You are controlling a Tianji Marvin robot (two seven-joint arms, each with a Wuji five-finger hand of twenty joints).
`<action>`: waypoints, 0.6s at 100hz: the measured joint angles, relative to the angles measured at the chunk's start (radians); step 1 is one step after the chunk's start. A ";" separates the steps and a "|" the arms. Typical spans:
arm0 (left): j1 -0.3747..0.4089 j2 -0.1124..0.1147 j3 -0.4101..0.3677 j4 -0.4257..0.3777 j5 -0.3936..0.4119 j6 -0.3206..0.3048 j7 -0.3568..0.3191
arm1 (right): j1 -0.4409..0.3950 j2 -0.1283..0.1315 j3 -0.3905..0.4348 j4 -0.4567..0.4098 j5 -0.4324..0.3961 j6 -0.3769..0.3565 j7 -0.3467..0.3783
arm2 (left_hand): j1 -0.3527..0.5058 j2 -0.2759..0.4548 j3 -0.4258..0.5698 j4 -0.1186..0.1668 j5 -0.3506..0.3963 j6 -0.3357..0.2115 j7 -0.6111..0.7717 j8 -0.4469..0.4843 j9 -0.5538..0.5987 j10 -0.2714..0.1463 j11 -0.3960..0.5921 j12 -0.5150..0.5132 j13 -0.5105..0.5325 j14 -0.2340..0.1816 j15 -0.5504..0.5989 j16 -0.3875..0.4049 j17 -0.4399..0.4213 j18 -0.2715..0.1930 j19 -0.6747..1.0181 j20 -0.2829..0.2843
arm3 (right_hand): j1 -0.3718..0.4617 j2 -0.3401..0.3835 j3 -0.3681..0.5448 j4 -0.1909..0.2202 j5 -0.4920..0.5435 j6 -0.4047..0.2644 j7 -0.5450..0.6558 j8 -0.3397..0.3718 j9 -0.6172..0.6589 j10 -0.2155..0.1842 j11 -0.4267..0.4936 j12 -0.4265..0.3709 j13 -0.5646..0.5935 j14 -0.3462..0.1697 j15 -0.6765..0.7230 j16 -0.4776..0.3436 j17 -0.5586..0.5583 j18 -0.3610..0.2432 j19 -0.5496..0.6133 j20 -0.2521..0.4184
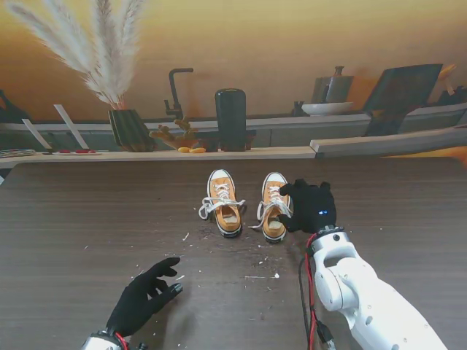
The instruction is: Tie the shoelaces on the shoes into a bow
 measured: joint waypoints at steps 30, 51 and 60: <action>0.004 0.001 0.003 -0.001 0.001 -0.024 -0.001 | -0.292 -0.018 0.116 -0.206 0.184 -0.144 -0.091 | 0.010 0.001 -0.005 0.006 0.014 0.000 -0.003 0.000 -0.020 0.022 -0.036 -0.025 -0.111 0.040 -0.230 -0.070 -0.078 0.001 -0.152 -0.015 | 0.000 0.144 -0.142 0.000 -0.024 0.005 -0.052 -0.038 -0.049 0.014 -0.146 -0.108 -0.125 0.074 -0.129 -0.379 -0.155 -0.024 -0.193 -0.133; 0.003 0.000 0.021 0.009 0.050 -0.062 0.074 | -0.426 -0.038 0.142 -0.224 0.256 -0.235 -0.125 | 0.010 0.001 -0.009 0.006 0.027 0.000 0.003 0.000 -0.029 0.023 -0.061 -0.059 -0.136 0.054 -0.372 -0.131 -0.115 0.027 -0.281 -0.051 | 0.002 0.179 -0.198 0.021 -0.024 0.006 -0.077 -0.039 -0.049 0.026 -0.172 -0.120 -0.150 0.090 -0.159 -0.544 -0.206 -0.038 -0.237 -0.189; 0.002 -0.003 0.024 0.013 0.066 -0.072 0.093 | -0.458 -0.040 0.144 -0.222 0.280 -0.252 -0.129 | 0.010 0.001 -0.009 0.006 0.027 0.000 0.006 0.001 -0.029 0.023 -0.062 -0.062 -0.136 0.054 -0.384 -0.135 -0.118 0.027 -0.295 -0.057 | 0.003 0.183 -0.198 0.021 -0.024 0.007 -0.092 -0.040 -0.049 0.039 -0.197 -0.132 -0.160 0.110 -0.172 -0.608 -0.217 -0.039 -0.250 -0.208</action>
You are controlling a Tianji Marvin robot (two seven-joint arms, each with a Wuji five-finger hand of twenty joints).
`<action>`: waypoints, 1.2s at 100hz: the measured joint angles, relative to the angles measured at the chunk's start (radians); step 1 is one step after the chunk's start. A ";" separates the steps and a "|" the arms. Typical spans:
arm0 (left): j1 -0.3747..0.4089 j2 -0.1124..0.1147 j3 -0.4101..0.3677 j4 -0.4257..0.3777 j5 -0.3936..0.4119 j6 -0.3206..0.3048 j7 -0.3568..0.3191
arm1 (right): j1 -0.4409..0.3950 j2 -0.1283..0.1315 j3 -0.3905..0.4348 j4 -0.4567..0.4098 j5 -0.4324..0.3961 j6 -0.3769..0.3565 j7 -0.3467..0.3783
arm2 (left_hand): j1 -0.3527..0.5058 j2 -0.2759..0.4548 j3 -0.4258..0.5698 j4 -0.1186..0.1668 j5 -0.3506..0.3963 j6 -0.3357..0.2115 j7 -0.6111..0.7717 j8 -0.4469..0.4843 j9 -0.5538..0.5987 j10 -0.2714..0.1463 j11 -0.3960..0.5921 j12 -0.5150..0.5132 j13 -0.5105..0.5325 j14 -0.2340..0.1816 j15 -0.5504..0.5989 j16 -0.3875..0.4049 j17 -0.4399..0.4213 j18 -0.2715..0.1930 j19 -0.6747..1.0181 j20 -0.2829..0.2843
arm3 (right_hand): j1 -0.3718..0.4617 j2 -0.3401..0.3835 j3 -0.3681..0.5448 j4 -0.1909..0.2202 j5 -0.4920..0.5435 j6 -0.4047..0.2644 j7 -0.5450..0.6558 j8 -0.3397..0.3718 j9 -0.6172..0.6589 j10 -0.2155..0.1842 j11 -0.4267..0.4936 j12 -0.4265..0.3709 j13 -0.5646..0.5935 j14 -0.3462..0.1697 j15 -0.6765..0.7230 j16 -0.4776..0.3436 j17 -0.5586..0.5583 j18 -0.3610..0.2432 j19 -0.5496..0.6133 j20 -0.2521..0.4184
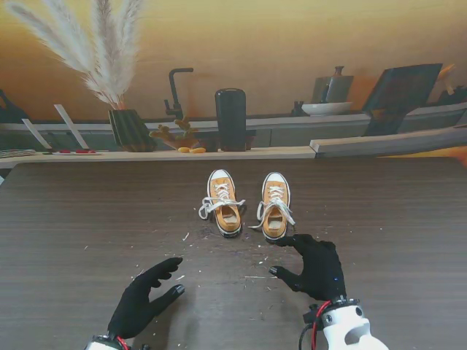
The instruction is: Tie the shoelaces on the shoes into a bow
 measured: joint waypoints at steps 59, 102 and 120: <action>-0.008 0.005 0.003 0.003 0.030 -0.010 -0.030 | -0.084 0.009 0.066 -0.024 -0.018 -0.009 0.081 | 0.000 0.000 0.000 0.000 0.036 -0.002 0.011 0.011 0.000 0.000 -0.021 -0.013 0.000 0.001 -0.026 -0.007 -0.008 0.020 -0.033 -0.002 | 0.041 0.054 -0.077 0.020 -0.011 0.012 -0.014 0.000 -0.025 0.004 -0.002 -0.001 -0.026 0.000 -0.010 -0.073 -0.020 -0.014 -0.012 -0.003; -0.025 0.008 0.017 0.005 0.016 -0.002 -0.056 | -0.076 0.008 0.071 -0.018 0.011 0.020 0.094 | 0.000 0.000 0.000 0.000 0.036 -0.002 0.011 0.013 0.000 0.000 -0.021 -0.013 0.000 0.009 -0.026 -0.007 -0.009 0.020 -0.039 -0.002 | 0.041 0.066 -0.077 0.020 -0.011 0.012 -0.014 0.000 -0.024 0.004 -0.002 -0.001 -0.026 0.001 -0.010 -0.095 -0.019 -0.014 -0.012 -0.003; -0.027 0.009 0.019 0.004 0.014 -0.003 -0.062 | -0.067 0.009 0.060 -0.014 0.001 0.025 0.098 | 0.000 0.000 0.000 0.000 0.036 -0.003 0.011 0.022 0.000 0.000 -0.021 -0.013 0.000 0.009 -0.026 -0.007 -0.009 0.020 -0.044 -0.002 | 0.041 0.071 -0.077 0.020 -0.011 0.012 -0.014 0.000 -0.024 0.004 -0.002 -0.001 -0.026 0.001 -0.010 -0.095 -0.019 -0.014 -0.011 0.000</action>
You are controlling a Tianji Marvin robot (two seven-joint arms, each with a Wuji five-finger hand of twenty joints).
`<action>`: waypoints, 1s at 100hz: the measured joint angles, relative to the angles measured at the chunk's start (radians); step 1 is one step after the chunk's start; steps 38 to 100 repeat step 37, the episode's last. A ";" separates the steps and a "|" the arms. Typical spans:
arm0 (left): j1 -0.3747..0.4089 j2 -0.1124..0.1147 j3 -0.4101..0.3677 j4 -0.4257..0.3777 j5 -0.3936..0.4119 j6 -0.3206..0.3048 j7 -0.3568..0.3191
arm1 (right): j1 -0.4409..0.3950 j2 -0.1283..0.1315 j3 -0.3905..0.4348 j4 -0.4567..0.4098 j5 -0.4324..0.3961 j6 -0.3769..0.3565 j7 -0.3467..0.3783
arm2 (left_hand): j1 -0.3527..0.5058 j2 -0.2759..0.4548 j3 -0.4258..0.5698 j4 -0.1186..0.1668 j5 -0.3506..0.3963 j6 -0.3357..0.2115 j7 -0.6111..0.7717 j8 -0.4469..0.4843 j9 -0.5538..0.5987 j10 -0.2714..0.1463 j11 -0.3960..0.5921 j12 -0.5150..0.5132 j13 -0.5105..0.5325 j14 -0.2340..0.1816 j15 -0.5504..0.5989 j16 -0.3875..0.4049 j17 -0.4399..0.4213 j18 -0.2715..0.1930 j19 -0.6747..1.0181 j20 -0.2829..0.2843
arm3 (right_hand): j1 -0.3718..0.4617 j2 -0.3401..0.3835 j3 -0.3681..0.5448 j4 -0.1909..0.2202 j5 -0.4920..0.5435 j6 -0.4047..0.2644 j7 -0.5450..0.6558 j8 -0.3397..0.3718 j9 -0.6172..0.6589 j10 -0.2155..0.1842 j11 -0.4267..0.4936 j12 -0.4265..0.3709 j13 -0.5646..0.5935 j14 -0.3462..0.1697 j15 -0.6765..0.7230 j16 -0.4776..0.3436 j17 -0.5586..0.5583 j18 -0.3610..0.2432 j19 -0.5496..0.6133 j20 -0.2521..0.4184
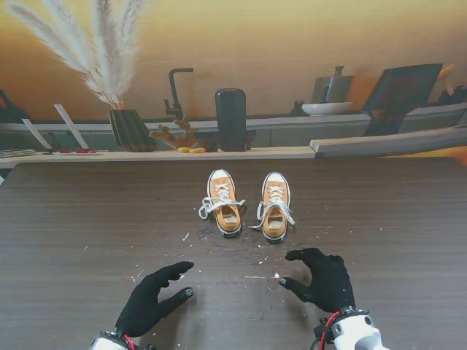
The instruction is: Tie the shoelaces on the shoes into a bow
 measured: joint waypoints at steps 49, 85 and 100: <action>-0.001 0.002 -0.001 0.000 -0.010 -0.017 -0.013 | -0.007 -0.001 0.004 -0.001 -0.003 0.012 -0.010 | 0.000 0.011 0.000 0.000 0.014 0.000 0.003 0.000 0.000 0.000 0.000 0.000 0.000 0.001 -0.001 0.000 0.000 0.000 -0.001 0.000 | 0.000 0.004 0.000 0.000 0.000 0.000 0.000 0.000 0.000 0.000 0.000 0.000 0.000 0.000 0.000 0.000 0.002 0.000 0.000 0.009; -0.001 0.002 -0.001 0.000 -0.010 -0.017 -0.013 | -0.007 -0.001 0.004 -0.001 -0.003 0.012 -0.010 | 0.000 0.011 0.000 0.000 0.014 0.000 0.003 0.000 0.000 0.000 0.000 0.000 0.000 0.001 -0.001 0.000 0.000 0.000 -0.001 0.000 | 0.000 0.004 0.000 0.000 0.000 0.000 0.000 0.000 0.000 0.000 0.000 0.000 0.000 0.000 0.000 0.000 0.002 0.000 0.000 0.009; -0.001 0.002 -0.001 0.000 -0.010 -0.017 -0.013 | -0.007 -0.001 0.004 -0.001 -0.003 0.012 -0.010 | 0.000 0.011 0.000 0.000 0.014 0.000 0.003 0.000 0.000 0.000 0.000 0.000 0.000 0.001 -0.001 0.000 0.000 0.000 -0.001 0.000 | 0.000 0.004 0.000 0.000 0.000 0.000 0.000 0.000 0.000 0.000 0.000 0.000 0.000 0.000 0.000 0.000 0.002 0.000 0.000 0.009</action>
